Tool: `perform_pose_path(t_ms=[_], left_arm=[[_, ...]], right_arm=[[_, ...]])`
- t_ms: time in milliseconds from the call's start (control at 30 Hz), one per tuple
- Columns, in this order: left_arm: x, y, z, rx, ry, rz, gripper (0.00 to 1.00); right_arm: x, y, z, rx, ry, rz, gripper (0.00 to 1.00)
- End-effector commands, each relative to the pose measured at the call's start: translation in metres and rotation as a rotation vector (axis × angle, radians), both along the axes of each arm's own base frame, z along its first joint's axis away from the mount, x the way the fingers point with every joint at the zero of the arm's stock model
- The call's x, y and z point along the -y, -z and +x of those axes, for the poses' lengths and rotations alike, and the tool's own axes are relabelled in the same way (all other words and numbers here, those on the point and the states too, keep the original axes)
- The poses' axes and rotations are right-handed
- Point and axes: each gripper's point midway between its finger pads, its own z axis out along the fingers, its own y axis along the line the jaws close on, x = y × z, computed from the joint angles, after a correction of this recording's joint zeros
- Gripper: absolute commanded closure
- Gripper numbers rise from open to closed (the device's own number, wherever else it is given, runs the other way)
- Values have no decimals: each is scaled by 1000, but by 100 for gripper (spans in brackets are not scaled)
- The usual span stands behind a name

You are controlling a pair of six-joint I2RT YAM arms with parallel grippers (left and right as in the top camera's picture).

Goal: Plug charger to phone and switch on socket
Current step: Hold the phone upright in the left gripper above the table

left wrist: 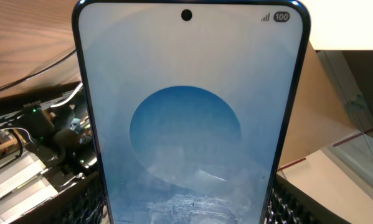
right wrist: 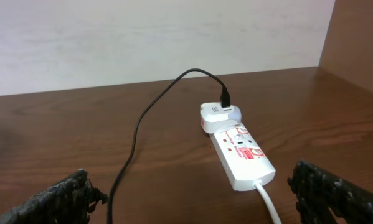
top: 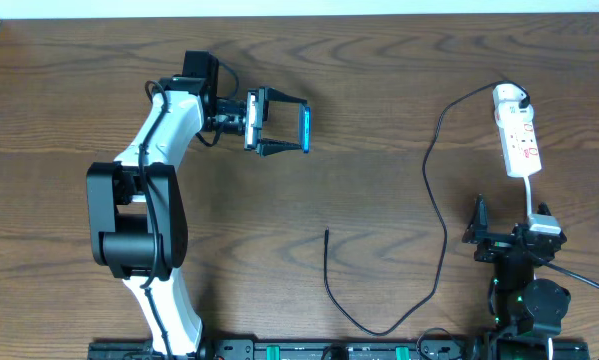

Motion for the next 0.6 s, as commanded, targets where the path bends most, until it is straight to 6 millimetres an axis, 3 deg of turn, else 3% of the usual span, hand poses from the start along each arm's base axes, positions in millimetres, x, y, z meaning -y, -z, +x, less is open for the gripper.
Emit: perform_pose_path(t_ms=[0, 400, 567], left_arm=[[0, -32, -2, 62, 7, -55, 93], [0, -32, -2, 62, 6, -53, 93], [-2, -19, 1, 66, -9, 24, 93]], right_arm=[[2, 1, 0, 3, 12, 12, 1], [2, 1, 0, 3, 12, 12, 1], [2, 1, 0, 3, 12, 12, 1]])
